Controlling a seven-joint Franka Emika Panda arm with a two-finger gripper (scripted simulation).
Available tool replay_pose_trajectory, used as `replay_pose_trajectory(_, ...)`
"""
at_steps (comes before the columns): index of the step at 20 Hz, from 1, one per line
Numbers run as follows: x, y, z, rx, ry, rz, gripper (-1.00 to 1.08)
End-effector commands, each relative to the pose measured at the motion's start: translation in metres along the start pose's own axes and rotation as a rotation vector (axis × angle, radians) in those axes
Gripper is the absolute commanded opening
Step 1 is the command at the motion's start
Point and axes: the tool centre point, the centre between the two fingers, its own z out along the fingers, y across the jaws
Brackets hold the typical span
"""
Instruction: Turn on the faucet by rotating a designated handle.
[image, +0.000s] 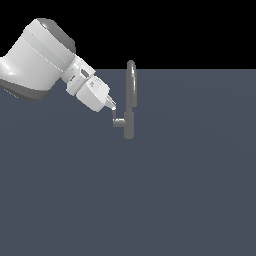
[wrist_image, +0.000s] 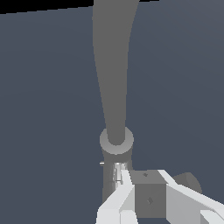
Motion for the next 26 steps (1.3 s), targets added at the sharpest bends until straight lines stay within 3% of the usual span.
replay_pose_trajectory(1, -0.006, 0.016, 0.008, -0.019, 0.005, -0.009, -1.00)
replay_pose_trajectory(7, -0.010, 0.036, 0.014, -0.023, 0.005, -0.008, -1.00)
replay_pose_trajectory(9, -0.009, 0.026, 0.004, 0.000, 0.001, -0.007, -1.00)
replay_pose_trajectory(20, -0.042, 0.062, 0.047, -0.023, 0.005, -0.008, -1.00)
replay_pose_trajectory(21, -0.042, 0.062, 0.047, -0.023, 0.005, -0.008, -1.00)
replay_pose_trajectory(22, -0.039, 0.050, 0.031, 0.007, -0.002, -0.004, -1.00)
replay_pose_trajectory(26, -0.051, 0.050, 0.047, -0.003, 0.000, -0.005, -1.00)
